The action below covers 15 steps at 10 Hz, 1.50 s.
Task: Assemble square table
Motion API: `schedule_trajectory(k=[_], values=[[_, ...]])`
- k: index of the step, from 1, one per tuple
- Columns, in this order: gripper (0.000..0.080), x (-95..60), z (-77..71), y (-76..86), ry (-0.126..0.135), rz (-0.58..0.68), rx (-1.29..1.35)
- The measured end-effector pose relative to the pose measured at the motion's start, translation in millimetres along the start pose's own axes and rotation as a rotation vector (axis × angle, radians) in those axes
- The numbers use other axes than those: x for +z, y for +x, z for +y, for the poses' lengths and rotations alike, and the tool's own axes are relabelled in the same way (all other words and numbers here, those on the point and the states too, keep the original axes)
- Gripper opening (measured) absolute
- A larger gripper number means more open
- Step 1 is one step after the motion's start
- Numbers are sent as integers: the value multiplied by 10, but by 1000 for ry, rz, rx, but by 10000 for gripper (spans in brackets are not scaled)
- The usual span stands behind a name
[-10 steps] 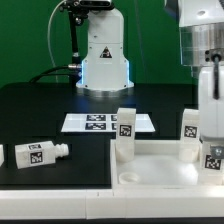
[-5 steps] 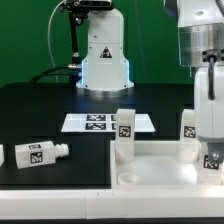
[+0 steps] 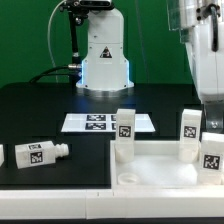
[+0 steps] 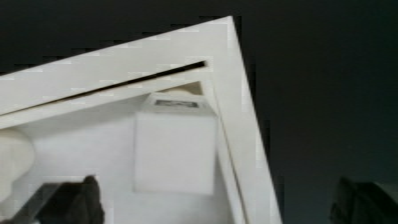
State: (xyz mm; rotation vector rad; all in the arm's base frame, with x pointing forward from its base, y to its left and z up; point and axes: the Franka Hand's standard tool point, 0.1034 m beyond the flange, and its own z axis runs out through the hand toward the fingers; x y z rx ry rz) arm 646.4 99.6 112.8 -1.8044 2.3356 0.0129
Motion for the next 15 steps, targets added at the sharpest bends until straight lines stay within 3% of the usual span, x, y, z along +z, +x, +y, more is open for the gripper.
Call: schedule_trajectory(k=[5, 7, 8, 10, 13, 15], values=[[649, 36, 22, 21, -5, 5, -41], [649, 41, 91, 259, -8, 10, -180], [649, -20, 143, 440, -18, 5, -251], [649, -157, 174, 883, -16, 4, -411], [649, -152, 175, 916, -19, 5, -615], [649, -151, 181, 960, -18, -1, -615]])
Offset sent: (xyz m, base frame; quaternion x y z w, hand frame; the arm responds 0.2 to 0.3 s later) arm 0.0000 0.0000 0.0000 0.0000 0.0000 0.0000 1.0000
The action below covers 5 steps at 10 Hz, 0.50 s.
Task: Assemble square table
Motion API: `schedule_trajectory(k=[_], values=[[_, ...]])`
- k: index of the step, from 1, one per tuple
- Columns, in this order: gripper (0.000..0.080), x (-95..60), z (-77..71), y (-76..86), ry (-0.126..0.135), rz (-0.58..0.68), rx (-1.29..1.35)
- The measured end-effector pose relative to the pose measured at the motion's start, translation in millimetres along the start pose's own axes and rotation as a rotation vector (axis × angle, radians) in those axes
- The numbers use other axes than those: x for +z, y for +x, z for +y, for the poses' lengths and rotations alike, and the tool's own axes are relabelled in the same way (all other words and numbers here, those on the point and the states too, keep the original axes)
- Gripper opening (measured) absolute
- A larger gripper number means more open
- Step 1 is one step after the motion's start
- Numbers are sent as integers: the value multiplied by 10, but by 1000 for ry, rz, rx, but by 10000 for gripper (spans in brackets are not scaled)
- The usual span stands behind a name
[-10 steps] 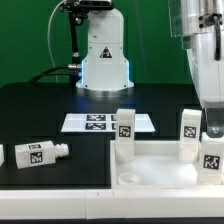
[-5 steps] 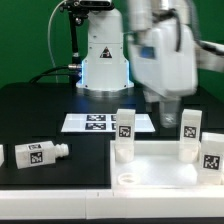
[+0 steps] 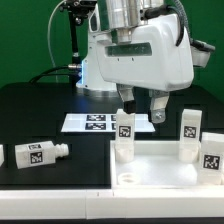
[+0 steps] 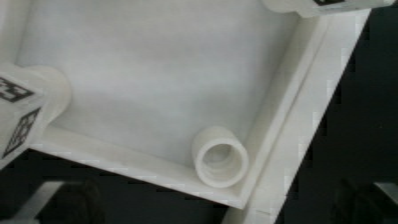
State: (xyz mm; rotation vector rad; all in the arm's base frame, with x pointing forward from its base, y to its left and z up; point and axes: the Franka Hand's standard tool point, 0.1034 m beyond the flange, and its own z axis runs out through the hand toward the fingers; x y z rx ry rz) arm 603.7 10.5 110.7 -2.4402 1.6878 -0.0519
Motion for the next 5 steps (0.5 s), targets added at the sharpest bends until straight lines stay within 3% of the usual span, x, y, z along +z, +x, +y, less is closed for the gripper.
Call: schedule_trajectory(k=[1, 3, 4, 5], values=[[649, -12, 161, 172, 9, -21, -9], [649, 16, 654, 606, -2, -28, -46], [649, 44, 752, 676, -3, -27, 11], [649, 11, 642, 621, 5, -22, 9]])
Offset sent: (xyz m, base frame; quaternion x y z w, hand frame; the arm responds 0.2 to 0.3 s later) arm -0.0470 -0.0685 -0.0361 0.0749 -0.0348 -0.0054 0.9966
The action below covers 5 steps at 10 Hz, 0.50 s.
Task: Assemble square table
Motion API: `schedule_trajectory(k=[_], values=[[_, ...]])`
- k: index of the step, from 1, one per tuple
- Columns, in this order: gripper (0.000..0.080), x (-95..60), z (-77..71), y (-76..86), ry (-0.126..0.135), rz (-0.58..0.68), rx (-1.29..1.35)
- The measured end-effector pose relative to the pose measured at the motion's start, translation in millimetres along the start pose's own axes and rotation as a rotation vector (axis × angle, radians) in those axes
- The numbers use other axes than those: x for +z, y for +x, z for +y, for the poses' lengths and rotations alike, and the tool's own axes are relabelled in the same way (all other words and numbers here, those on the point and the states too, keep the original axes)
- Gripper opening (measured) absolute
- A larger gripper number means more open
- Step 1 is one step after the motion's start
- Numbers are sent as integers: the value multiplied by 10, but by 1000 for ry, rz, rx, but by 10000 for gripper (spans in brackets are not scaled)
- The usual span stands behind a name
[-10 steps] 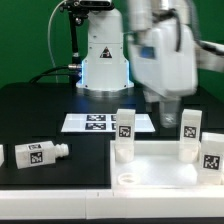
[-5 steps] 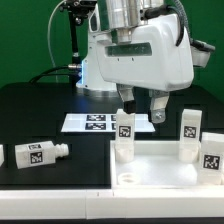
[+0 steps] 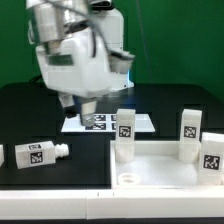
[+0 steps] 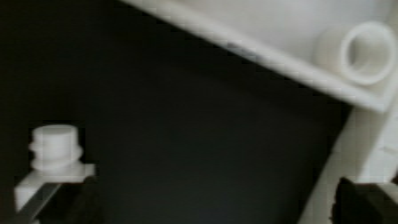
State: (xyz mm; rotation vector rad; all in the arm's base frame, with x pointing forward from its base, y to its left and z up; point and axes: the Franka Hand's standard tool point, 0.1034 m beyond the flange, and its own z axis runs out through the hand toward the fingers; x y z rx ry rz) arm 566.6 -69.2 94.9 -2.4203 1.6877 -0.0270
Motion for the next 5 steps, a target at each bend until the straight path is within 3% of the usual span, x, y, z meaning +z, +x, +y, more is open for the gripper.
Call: schedule_trajectory(k=[3, 5], values=[[649, 33, 54, 32, -8, -1, -22], [649, 211, 398, 305, -42, -12, -85]])
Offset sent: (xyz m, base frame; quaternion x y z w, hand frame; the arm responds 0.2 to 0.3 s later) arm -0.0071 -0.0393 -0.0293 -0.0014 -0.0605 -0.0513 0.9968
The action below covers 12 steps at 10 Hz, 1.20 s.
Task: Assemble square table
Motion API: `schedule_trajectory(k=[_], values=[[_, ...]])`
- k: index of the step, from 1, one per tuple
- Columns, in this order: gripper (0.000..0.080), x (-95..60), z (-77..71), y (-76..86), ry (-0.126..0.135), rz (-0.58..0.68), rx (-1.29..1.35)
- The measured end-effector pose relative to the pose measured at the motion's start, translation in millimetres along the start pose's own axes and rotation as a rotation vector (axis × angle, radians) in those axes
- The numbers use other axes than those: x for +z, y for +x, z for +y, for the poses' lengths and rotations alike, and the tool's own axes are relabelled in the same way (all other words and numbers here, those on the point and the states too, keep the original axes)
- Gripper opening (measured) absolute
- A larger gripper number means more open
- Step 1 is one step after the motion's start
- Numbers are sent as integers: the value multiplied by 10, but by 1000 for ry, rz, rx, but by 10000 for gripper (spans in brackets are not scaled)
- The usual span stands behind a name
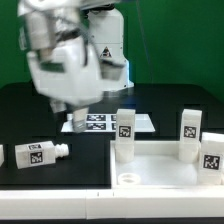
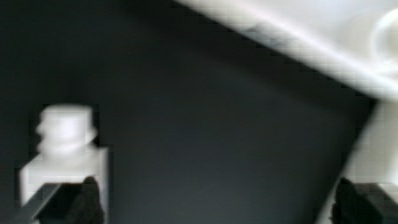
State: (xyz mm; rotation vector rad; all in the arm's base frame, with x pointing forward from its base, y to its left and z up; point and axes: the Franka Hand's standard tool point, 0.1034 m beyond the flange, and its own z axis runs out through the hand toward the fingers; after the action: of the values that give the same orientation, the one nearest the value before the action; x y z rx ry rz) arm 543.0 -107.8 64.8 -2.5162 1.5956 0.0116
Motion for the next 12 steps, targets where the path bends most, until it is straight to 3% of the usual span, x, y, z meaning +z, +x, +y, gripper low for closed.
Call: schedule_trajectory(k=[2, 4, 7, 8, 9, 10, 12], values=[[649, 175, 354, 205, -39, -12, -1], [649, 364, 484, 277, -65, 22, 1], [602, 446, 495, 294, -70, 60, 0], [424, 447, 496, 294, -70, 60, 1], [424, 448, 497, 295, -70, 60, 1], [281, 448, 496, 295, -70, 61, 0], [281, 385, 465, 214, -73, 84, -165]])
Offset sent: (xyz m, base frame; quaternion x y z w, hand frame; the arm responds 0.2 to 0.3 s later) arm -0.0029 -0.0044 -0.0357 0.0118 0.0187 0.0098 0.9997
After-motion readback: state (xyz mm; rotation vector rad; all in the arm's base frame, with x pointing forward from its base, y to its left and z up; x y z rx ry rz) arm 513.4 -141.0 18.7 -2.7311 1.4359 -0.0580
